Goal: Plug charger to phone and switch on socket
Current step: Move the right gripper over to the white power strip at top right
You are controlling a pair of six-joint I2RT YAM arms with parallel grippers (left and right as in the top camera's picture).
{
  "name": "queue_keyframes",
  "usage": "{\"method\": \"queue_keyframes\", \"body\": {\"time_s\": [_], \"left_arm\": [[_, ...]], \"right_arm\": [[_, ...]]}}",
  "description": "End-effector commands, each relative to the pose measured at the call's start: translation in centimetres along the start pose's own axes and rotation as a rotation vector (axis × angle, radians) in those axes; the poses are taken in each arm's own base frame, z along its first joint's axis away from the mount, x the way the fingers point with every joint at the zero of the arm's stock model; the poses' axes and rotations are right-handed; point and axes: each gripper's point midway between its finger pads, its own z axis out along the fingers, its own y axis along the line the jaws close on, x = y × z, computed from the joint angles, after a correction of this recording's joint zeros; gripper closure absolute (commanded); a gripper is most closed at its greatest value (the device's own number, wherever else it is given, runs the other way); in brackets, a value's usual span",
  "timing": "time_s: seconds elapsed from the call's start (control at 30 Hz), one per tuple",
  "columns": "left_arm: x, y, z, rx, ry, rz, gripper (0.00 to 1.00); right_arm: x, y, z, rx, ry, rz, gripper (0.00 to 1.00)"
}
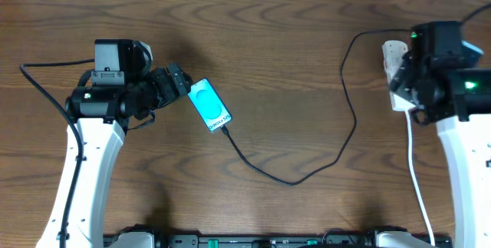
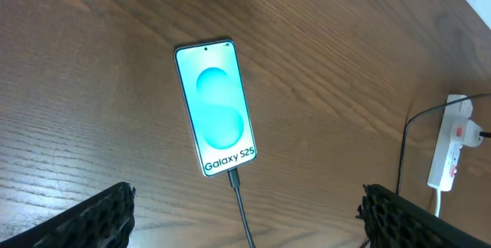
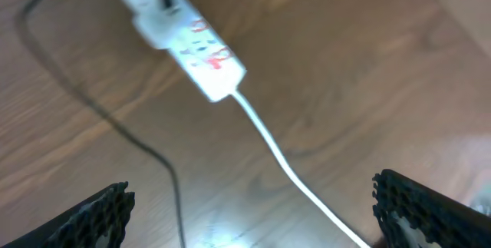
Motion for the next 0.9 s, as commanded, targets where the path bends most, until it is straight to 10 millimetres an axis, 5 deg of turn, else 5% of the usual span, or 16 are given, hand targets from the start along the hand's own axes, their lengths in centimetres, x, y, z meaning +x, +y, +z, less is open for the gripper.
{"method": "queue_keyframes", "body": {"time_s": [0.0, 0.43, 0.63, 0.87], "left_arm": [[-0.3, 0.0, -0.4, -0.005, -0.016, 0.002, 0.06], [-0.1, 0.1, -0.4, -0.010, -0.007, -0.001, 0.05], [0.0, 0.2, -0.4, -0.012, -0.004, -0.002, 0.05], [0.1, 0.5, -0.4, -0.030, -0.001, -0.006, 0.05]], "right_arm": [[-0.9, -2.5, 1.3, 0.000, 0.044, 0.188, 0.01], [-4.4, 0.3, 5.5, -0.668, 0.215, 0.165, 0.01], [-5.5, 2.1, 9.4, -0.776, 0.327, 0.136, 0.01], [-9.5, 3.4, 12.2, -0.774, 0.351, 0.085, 0.01]]}}
